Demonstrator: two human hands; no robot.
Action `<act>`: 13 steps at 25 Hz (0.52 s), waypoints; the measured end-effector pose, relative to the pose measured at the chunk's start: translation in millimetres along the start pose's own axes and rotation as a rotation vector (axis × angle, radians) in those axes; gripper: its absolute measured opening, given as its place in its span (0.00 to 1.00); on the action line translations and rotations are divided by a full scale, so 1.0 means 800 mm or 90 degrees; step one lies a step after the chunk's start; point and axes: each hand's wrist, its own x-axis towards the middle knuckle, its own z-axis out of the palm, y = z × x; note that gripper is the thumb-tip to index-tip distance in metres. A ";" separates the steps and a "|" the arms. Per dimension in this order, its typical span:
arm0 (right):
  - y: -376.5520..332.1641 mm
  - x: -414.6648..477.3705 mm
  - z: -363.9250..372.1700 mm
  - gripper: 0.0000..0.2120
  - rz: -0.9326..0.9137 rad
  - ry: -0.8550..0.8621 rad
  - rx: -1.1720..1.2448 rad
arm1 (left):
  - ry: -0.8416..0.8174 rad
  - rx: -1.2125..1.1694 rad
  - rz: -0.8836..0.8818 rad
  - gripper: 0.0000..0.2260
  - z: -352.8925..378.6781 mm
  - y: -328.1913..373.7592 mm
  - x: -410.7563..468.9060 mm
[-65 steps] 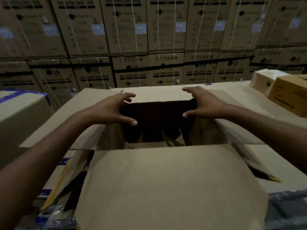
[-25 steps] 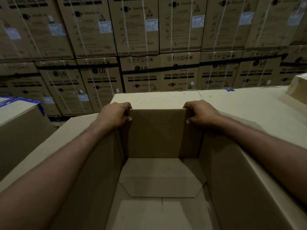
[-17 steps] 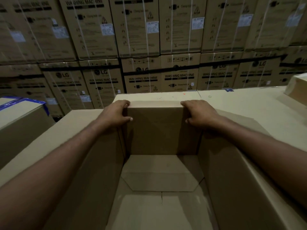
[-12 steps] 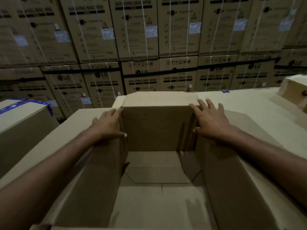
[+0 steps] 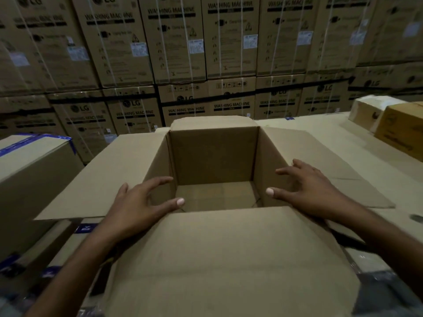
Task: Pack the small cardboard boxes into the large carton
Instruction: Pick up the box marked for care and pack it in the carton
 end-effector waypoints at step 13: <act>0.037 -0.148 0.036 0.21 -0.074 0.248 0.141 | 0.191 -0.035 0.125 0.12 0.058 0.060 -0.108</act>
